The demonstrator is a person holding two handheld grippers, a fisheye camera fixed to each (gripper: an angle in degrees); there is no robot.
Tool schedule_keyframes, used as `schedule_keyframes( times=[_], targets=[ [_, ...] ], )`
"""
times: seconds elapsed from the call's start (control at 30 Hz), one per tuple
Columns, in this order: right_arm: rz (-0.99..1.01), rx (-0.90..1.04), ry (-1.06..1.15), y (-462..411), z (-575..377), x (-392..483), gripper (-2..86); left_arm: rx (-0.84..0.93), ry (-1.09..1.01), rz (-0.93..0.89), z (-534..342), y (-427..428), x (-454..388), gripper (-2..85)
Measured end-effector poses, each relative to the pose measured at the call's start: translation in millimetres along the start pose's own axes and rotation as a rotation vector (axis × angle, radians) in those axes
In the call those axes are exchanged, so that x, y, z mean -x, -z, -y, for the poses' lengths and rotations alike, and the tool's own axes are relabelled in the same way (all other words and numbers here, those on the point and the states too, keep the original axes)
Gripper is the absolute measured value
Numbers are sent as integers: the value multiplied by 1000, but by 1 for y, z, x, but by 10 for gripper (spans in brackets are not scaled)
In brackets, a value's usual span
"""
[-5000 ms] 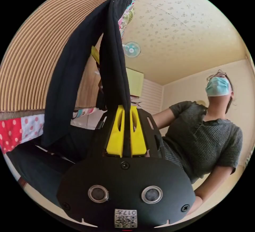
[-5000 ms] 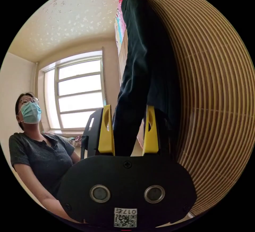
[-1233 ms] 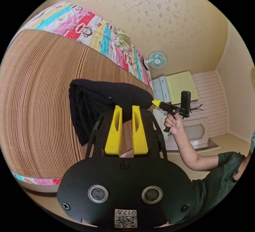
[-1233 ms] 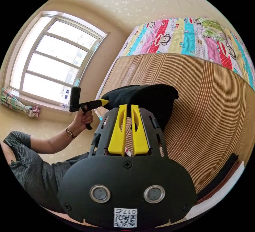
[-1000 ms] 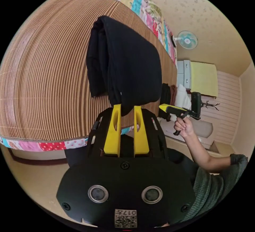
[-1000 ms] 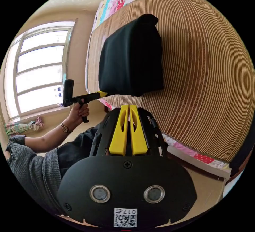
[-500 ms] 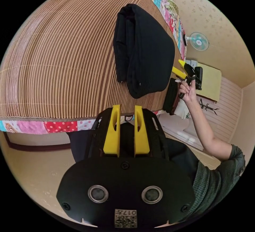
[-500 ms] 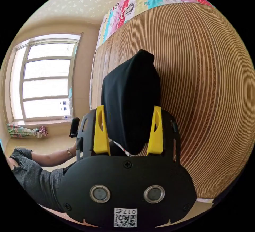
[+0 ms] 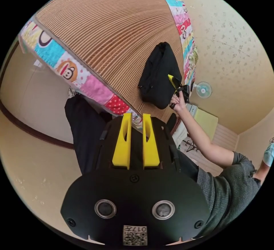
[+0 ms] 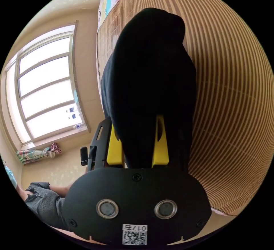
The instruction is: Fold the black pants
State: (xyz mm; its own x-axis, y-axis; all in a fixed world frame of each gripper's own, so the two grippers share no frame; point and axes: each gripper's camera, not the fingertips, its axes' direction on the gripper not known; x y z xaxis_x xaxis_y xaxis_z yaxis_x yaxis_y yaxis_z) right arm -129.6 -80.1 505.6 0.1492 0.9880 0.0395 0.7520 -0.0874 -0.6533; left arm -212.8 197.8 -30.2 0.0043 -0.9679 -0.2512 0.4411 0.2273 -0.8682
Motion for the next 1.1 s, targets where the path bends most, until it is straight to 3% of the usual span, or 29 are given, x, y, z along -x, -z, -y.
schedule_keyframes(
  times=[0.13,0.33,0.53,0.7,0.87,1.1],
  targets=[
    [0,-44,-86,-117,35,74,182,-72,42,2,7,63,36,63],
    [174,-43,-217,-265,88,143,177,-110,29,45,26,122,69,59],
    [206,160,-66,-349,147,179,141,-95,35,33,36,133,103,55],
    [191,206,72,-321,143,141,113,-60,-1,5,48,123,119,54],
    [13,137,12,-219,73,48,33,9,-108,13,74,103,121,54],
    [-208,-141,-94,-69,-80,14,8,150,-567,221,121,37,47,42]
  ],
)
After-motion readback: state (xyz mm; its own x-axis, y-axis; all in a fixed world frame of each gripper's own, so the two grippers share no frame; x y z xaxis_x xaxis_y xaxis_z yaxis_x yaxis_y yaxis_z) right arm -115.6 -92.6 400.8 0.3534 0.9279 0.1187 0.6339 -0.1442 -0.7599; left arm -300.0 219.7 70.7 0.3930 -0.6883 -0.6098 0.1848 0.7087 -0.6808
